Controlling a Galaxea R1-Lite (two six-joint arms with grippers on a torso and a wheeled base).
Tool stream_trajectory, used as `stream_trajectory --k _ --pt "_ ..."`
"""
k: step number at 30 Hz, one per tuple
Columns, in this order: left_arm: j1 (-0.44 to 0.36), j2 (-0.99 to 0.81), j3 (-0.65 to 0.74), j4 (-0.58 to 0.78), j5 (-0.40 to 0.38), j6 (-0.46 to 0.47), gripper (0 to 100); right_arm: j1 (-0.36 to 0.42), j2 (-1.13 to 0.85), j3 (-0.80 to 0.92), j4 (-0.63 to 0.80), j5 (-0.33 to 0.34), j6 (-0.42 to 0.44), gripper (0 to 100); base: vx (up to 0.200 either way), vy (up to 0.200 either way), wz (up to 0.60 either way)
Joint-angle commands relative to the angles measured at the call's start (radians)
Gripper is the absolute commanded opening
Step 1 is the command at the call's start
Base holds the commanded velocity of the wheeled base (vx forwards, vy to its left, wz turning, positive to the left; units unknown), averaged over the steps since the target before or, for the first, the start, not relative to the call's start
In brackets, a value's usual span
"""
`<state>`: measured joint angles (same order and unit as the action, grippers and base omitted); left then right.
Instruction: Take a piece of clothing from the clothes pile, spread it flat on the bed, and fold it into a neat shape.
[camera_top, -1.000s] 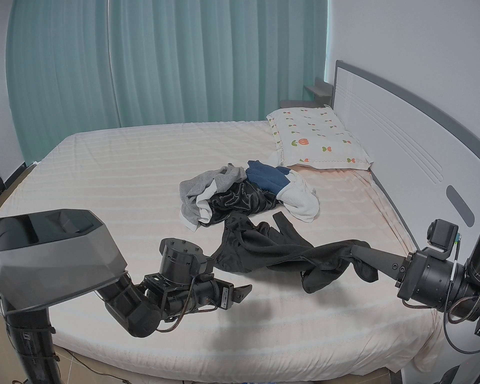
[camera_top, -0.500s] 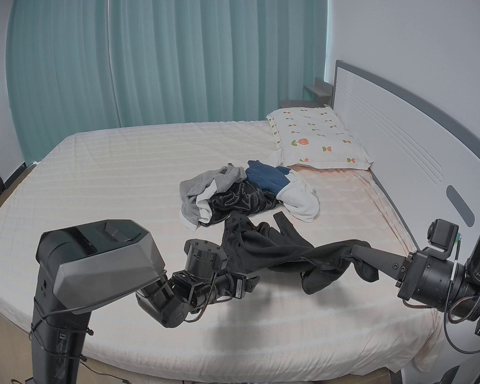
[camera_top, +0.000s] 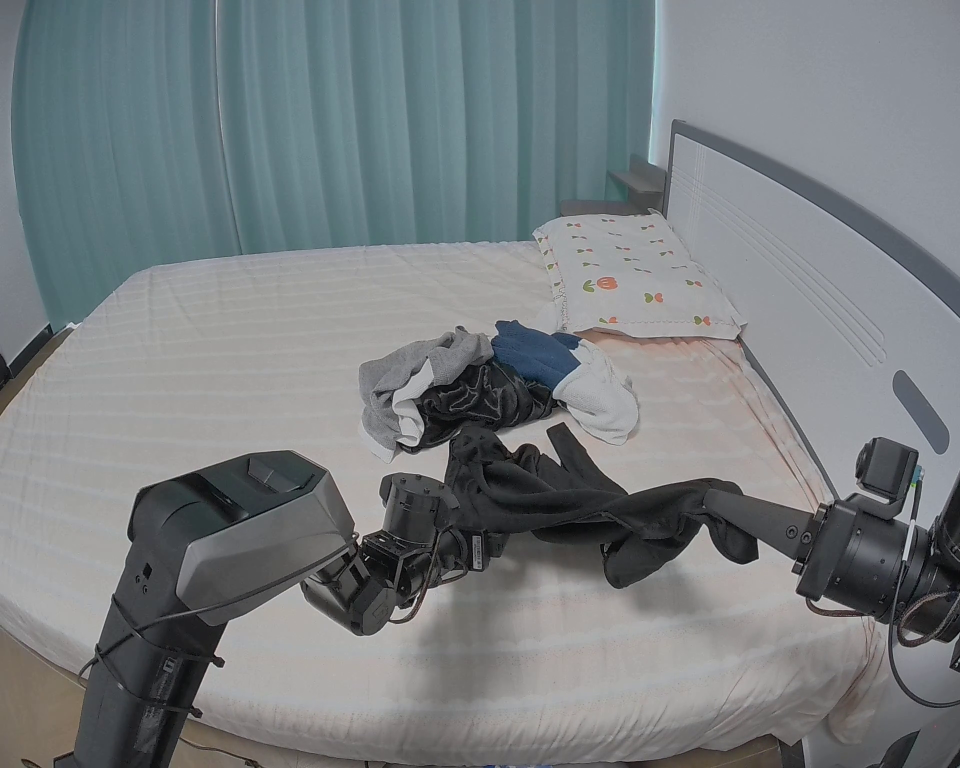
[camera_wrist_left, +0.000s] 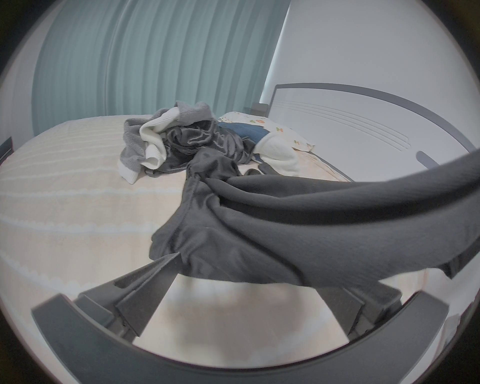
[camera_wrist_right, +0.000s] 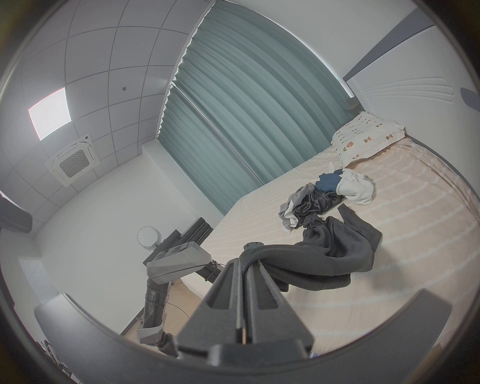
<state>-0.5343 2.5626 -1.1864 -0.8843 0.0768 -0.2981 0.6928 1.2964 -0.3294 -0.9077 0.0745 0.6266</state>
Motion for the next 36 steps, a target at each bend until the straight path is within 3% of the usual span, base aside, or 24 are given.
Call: stream_trajectory --k 1,8,9,13,17,27,32,36 --pt "0.02 0.048 -0.067 -0.001 0.02 -0.032 100 0.001 0.004 0.0 0.0 -0.001 0.001 0 0.0 0.0 0.0" --pt "0.023 0.059 -0.079 0.001 0.021 -0.041 100 -0.001 0.008 0.0 0.0 -0.001 0.001 0 0.0 0.0 0.0" --pt "0.023 0.059 -0.078 0.001 0.021 -0.041 0 -0.001 0.009 0.0 0.0 -0.001 0.001 0 0.0 0.0 0.0" --pt "0.03 0.048 -0.053 0.001 0.021 -0.047 0 -0.002 0.012 -0.004 0.001 -0.002 0.001 0 0.0 0.0 0.0" --pt "0.033 -0.042 0.034 -0.005 0.021 -0.131 0 -0.024 0.012 -0.007 0.004 -0.001 -0.001 0 0.0 0.0 0.0" --pt "-0.033 -0.501 0.376 -0.005 0.012 -0.266 0 -0.055 0.06 -0.011 0.012 -0.007 -0.005 0 0.0 0.0 0.0" --pt "-0.07 -0.69 0.479 -0.005 0.021 -0.269 0 -0.067 0.101 -0.036 0.01 -0.019 -0.007 0 0.0 0.0 0.0" --pt "-0.072 -0.864 0.545 -0.009 0.023 -0.26 0 -0.073 0.132 -0.086 0.01 -0.081 -0.03 0 0.0 0.0 0.0"
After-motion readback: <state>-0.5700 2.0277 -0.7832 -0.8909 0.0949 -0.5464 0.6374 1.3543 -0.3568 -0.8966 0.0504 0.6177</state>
